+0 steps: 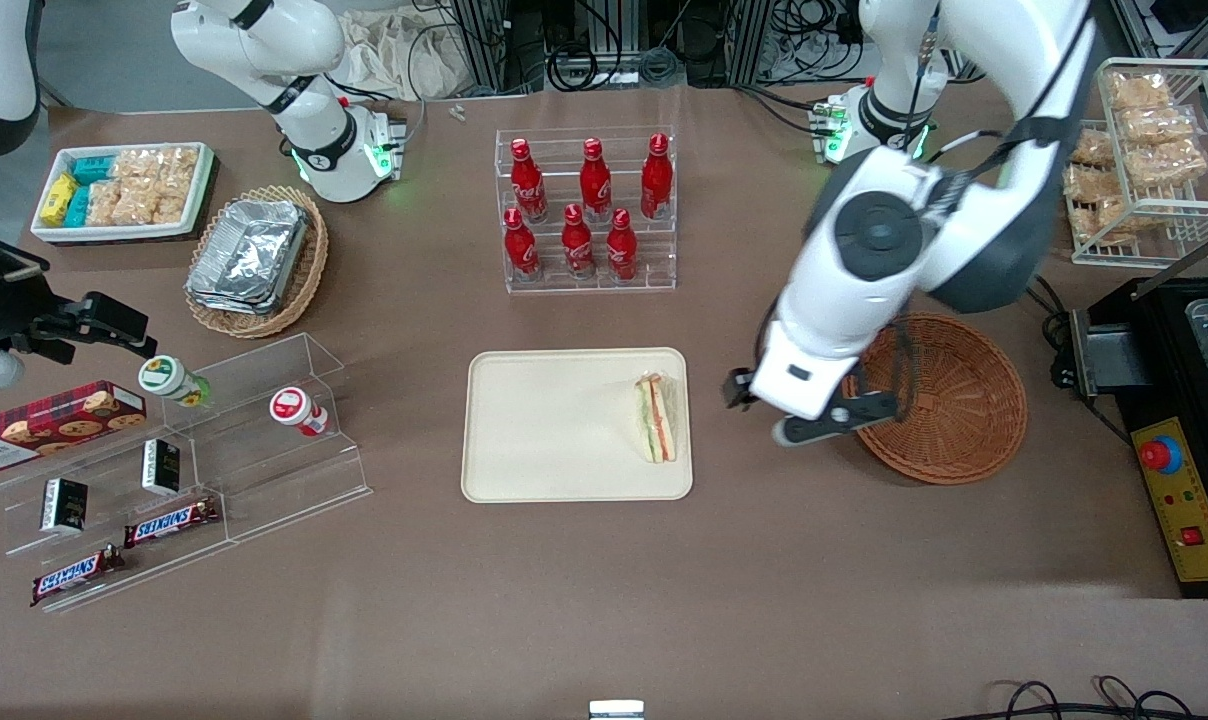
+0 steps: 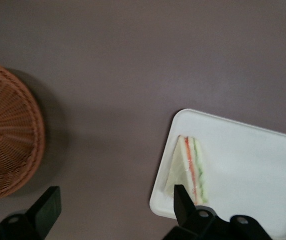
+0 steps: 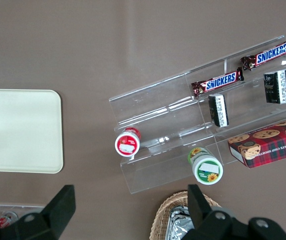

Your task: Place sandwich from basket to tray

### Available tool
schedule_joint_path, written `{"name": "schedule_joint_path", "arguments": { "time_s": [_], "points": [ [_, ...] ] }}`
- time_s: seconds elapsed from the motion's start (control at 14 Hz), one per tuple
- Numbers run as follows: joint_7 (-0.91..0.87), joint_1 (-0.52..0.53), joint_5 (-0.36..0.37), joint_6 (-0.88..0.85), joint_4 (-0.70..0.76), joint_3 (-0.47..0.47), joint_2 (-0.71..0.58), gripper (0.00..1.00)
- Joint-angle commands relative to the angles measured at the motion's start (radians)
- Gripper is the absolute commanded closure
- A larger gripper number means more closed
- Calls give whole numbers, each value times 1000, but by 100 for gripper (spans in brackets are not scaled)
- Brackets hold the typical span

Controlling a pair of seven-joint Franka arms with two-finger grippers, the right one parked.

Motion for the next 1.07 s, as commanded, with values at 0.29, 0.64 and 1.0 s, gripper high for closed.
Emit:
{"name": "schedule_joint_path", "arguments": {
  "time_s": [0.29,0.64,1.0],
  "points": [
    [466,214,-142,-361,-6,117,-211,0],
    [589,186,-141,-461,-85,267,-375,0],
    [586,174,-125,-460,-15,266,-334,0]
  ]
}}
